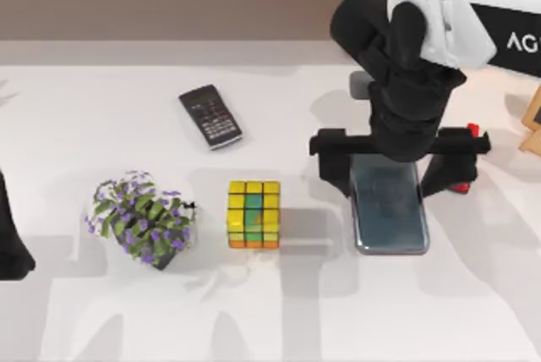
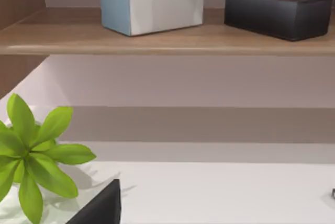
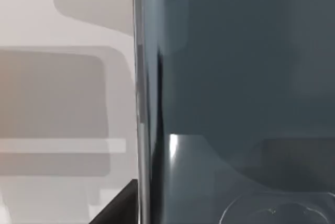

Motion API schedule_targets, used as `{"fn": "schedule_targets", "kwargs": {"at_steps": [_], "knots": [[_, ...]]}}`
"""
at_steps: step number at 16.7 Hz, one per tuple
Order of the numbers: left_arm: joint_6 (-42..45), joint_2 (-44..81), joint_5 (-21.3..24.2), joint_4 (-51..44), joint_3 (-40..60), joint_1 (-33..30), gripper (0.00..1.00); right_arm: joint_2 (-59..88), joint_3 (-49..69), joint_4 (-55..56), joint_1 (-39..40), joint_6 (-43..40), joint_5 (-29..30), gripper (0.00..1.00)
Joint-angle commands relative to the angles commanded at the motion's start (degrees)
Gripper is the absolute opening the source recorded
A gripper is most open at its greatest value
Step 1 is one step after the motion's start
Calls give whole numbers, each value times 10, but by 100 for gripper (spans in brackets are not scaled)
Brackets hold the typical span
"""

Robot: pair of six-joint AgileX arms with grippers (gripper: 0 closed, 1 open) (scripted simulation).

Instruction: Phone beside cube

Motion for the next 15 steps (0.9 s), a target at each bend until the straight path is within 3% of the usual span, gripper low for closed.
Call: {"fn": "schedule_targets", "kwargs": {"at_steps": [15], "knots": [[0, 0, 0, 0, 0, 0, 100, -35, 8, 2, -5, 34, 4, 0]]}}
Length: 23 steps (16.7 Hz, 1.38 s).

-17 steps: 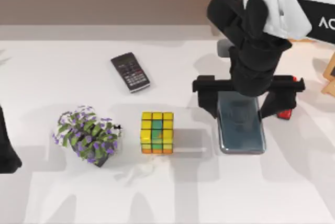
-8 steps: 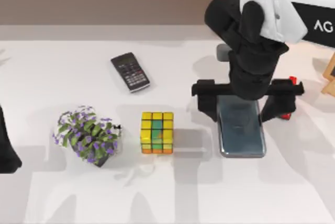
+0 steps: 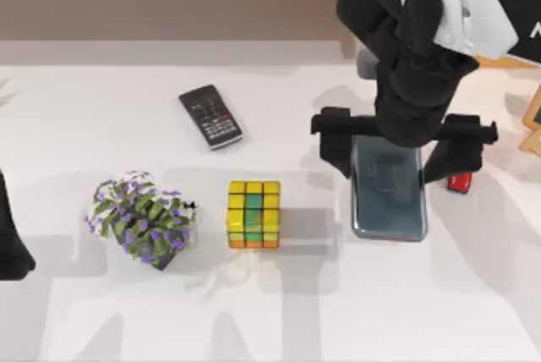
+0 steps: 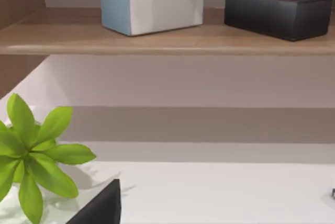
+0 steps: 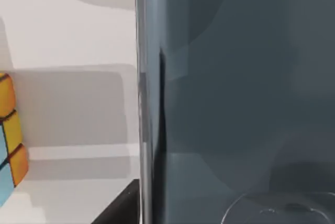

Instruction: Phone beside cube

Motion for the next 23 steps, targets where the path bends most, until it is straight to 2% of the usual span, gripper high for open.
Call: {"fn": "schedule_targets", "kwargs": {"at_steps": [13, 23], "knots": [[0, 0, 0, 0, 0, 0, 100, -85, 20, 32, -3, 57, 19, 0], [0, 0, 0, 0, 0, 0, 100, -91, 21, 72, -2, 45, 19, 0]]}}
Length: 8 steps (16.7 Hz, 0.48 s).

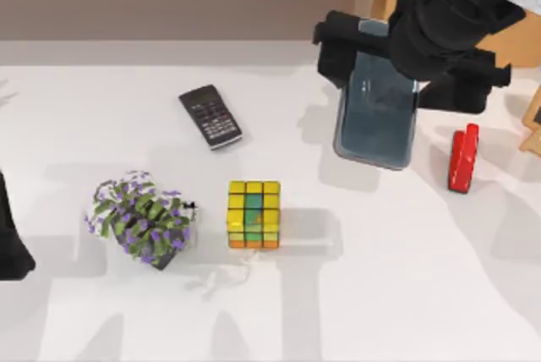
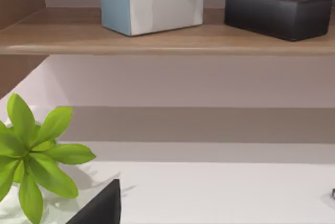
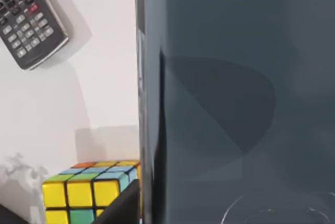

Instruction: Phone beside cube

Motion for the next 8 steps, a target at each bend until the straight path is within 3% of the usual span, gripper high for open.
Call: {"fn": "schedule_targets", "kwargs": {"at_steps": [8], "knots": [[0, 0, 0, 0, 0, 0, 100, 52, -26, 24, 5, -40, -11, 0]]}}
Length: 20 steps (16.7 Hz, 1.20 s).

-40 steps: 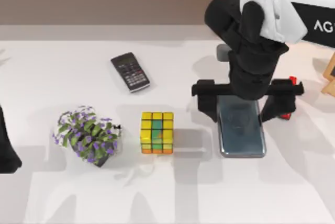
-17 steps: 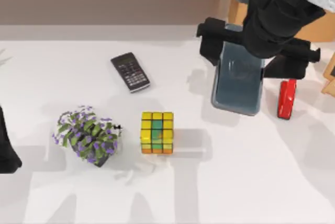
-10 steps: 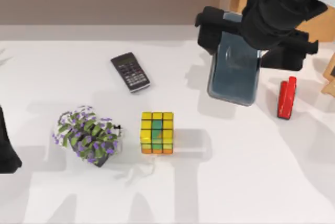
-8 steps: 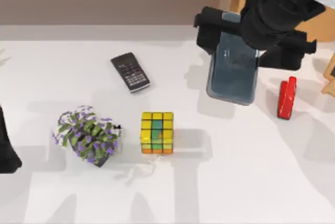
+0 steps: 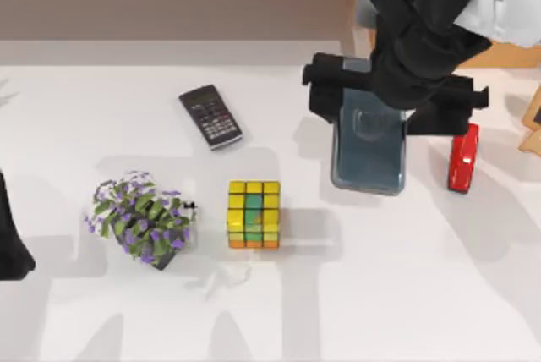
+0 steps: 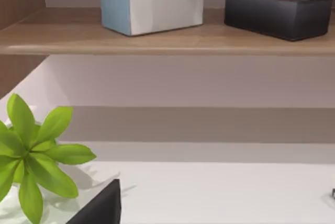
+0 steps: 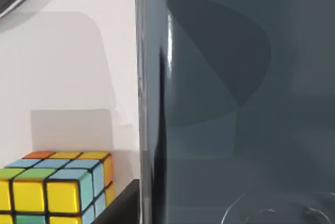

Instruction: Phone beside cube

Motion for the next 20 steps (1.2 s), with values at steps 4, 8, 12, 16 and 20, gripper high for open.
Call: {"fn": "schedule_targets", "kwargs": {"at_steps": [4, 8, 12, 16, 20], "knots": [[0, 0, 0, 0, 0, 0, 100, 41, -19, 7, 2, -19, -6, 0], [0, 0, 0, 0, 0, 0, 100, 89, -52, 11, 3, -33, -11, 0], [0, 0, 0, 0, 0, 0, 100, 114, -74, 13, 3, -37, -12, 0], [0, 0, 0, 0, 0, 0, 100, 114, -74, 13, 3, -37, -12, 0], [0, 0, 0, 0, 0, 0, 100, 114, -74, 13, 3, -37, -12, 30]]}}
